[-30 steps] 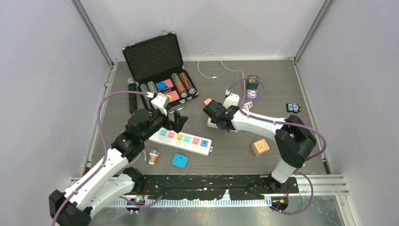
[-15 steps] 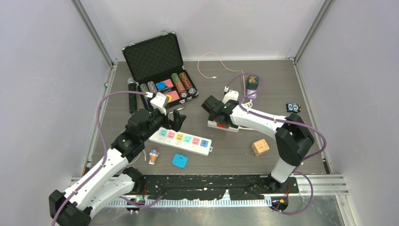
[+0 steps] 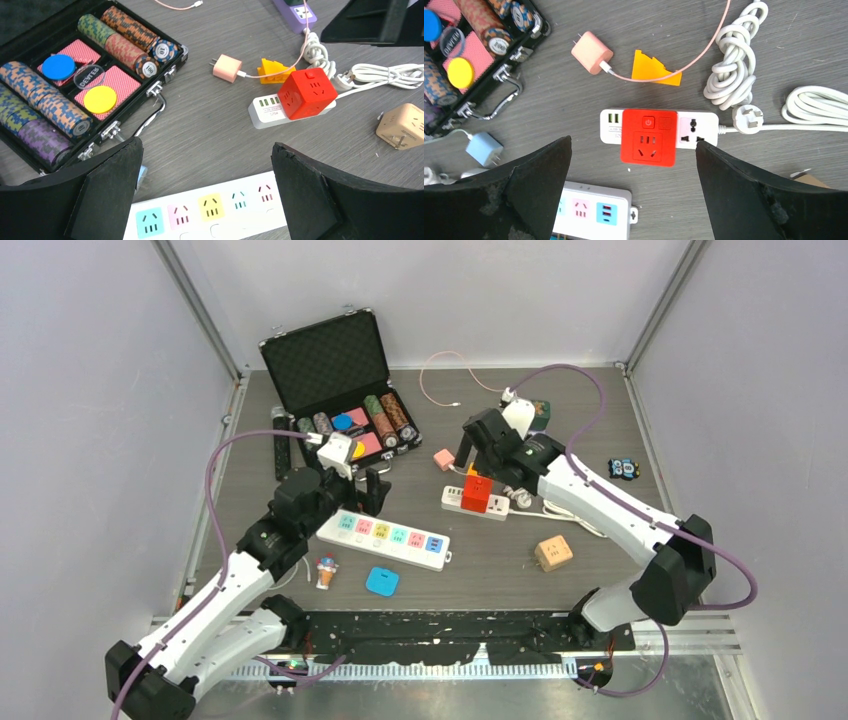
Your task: Insert the plug
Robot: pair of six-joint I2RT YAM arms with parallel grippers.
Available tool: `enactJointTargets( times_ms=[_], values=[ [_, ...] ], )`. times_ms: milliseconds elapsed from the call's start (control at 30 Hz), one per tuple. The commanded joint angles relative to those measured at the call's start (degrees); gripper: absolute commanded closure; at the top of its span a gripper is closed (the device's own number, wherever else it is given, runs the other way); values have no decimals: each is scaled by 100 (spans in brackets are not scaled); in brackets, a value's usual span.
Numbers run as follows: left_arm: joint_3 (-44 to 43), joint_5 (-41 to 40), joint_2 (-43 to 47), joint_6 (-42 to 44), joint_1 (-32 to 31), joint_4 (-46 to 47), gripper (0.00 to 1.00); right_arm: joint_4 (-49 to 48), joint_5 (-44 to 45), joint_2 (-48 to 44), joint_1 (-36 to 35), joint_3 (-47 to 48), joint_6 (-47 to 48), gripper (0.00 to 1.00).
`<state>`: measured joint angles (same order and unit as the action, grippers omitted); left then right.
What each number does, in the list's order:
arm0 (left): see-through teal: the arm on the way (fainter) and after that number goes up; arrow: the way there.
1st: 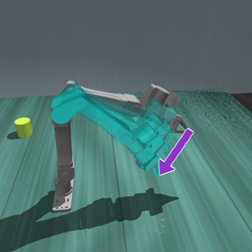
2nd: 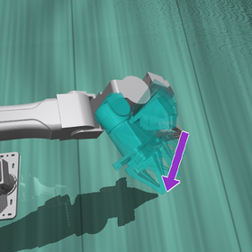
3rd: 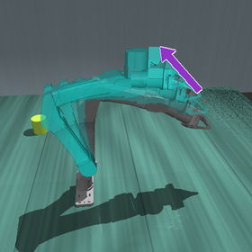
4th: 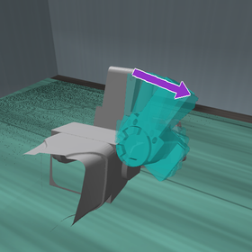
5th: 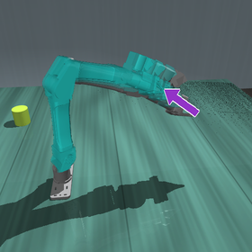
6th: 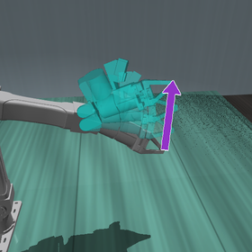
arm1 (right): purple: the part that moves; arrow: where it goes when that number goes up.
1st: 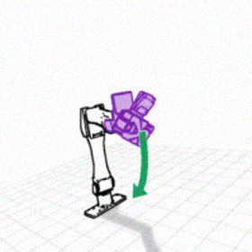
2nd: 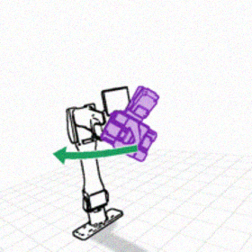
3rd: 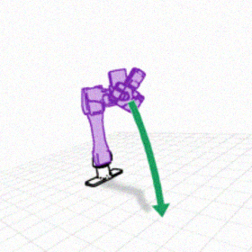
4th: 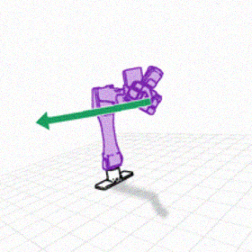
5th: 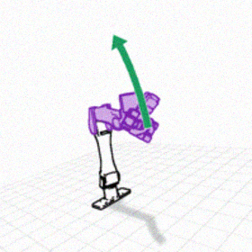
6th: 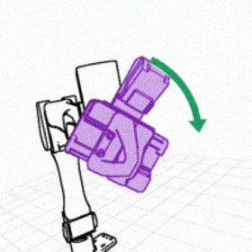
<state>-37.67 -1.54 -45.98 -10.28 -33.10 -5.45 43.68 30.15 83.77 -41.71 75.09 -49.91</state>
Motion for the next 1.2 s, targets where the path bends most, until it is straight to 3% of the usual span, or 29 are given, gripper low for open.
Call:
enactJointTargets(
  times_ms=[0, 200, 333, 467, 733, 967, 1167],
  values=[
    [-369, -14, -52, -195, 179, -269, 0, -377, -551, -231, 158, -212, 749, 0],
    [-465, 273, -88, -359, 508, -500, 0, -365, -1090, -418, 545, -496, 1118, 0],
    [-414, 327, -122, -392, 554, -642, 0, -616, -1535, -583, 776, -766, 1428, 6],
    [-445, 416, -227, -416, 568, -685, 0, -991, -2062, -302, 827, -377, 2081, 9],
    [-582, 300, -215, -449, 585, -836, 0, -848, -2768, 1642, 822, 1391, 3743, 5],
    [-619, 81, -57, -439, 603, -1036, 0, -631, -2814, 3216, 920, 2610, 4238, 0],
    [-624, -60, -5, -418, 618, -1177, 0, -509, -3357, 4016, 933, 3010, 4703, 22]
  ],
)
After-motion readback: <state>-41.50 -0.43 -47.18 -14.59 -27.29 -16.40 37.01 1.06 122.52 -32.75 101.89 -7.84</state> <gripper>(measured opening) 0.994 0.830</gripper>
